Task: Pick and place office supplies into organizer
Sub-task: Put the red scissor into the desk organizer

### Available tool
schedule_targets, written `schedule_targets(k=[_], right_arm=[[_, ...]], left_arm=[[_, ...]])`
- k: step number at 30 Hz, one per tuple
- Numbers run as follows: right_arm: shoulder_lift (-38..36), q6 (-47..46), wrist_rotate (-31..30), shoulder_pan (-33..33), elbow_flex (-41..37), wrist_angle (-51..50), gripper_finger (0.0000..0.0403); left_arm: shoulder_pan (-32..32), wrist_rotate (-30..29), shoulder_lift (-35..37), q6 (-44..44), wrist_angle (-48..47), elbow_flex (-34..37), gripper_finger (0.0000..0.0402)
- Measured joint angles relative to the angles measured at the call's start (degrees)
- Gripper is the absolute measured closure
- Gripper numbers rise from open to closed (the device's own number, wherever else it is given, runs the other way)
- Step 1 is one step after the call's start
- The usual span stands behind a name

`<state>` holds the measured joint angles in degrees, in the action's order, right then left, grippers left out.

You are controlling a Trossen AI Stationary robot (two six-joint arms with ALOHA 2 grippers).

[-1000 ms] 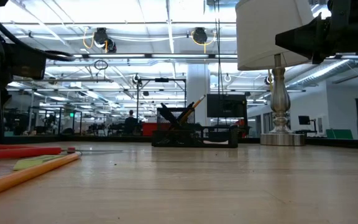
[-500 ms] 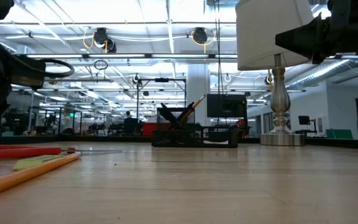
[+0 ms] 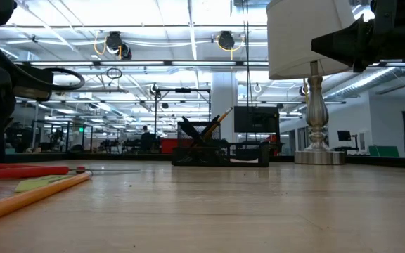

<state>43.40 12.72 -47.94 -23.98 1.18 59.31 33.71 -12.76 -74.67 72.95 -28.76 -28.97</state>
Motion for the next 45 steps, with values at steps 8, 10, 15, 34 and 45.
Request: schedule_targets(k=[8, 10, 15, 34, 45], right_arm=[[0.0, 0.0, 0.0, 0.0, 0.0, 0.0, 0.0303], [0.0, 0.0, 0.0, 0.0, 0.0, 0.0, 0.0303], [0.0, 0.0, 0.0, 0.0, 0.0, 0.0, 0.0303], [0.0, 0.0, 0.0, 0.0, 0.0, 0.0, 0.0303], [0.0, 0.0, 0.0, 0.0, 0.0, 0.0, 0.0303]], left_arm=[[0.0, -0.5, -0.1, 0.3, 0.6, 0.0, 0.0349], [0.0, -0.9, -0.1, 0.6, 0.6, 0.1, 0.0361], [0.0, -1.7, -0.1, 0.7, 0.6, 0.1, 0.0374], [0.0, -15.6, 4.1, -11.4, -0.1, -0.2, 0.0361], [-0.1, -23.5, 8.6, -16.9, -0.1, -0.2, 0.036]])
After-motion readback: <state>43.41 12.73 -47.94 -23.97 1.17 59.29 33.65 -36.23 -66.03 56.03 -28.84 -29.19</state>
